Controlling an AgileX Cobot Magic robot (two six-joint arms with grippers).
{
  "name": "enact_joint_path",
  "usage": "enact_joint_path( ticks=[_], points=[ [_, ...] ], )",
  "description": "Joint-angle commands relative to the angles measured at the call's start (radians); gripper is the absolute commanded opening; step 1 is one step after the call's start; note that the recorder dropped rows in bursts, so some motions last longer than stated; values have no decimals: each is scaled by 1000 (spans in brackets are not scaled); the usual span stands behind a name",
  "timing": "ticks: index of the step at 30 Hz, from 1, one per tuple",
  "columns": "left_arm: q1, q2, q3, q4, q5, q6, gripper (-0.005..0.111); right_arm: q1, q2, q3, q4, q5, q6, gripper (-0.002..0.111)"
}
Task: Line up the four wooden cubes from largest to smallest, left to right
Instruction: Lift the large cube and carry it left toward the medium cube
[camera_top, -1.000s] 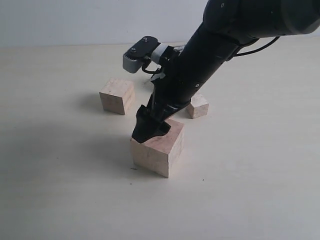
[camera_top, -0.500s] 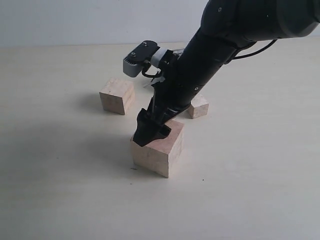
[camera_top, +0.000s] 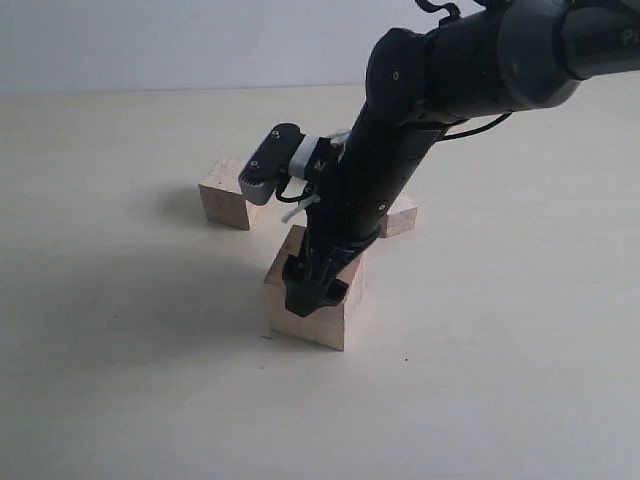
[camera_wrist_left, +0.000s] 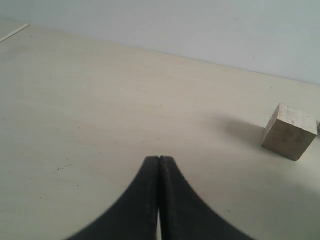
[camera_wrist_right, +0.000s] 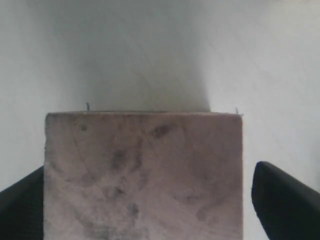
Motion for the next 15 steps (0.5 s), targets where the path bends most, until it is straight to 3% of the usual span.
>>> enact_joint_path(
  ticks=[1, 6, 9, 12, 15],
  points=[
    [-3, -5, 2, 2, -5, -1, 0, 2, 13, 2, -30, -24, 33, 93],
    [-3, -5, 2, 2, -5, -1, 0, 2, 31, 2, -30, -24, 44, 93],
    [-3, -5, 2, 2, -5, -1, 0, 2, 31, 2, -27, -14, 46, 86],
    [-3, -5, 2, 2, -5, -1, 0, 2, 29, 2, -26, 7, 46, 64],
    [-3, -5, 2, 2, -5, -1, 0, 2, 17, 2, -26, 23, 46, 28]
  ],
)
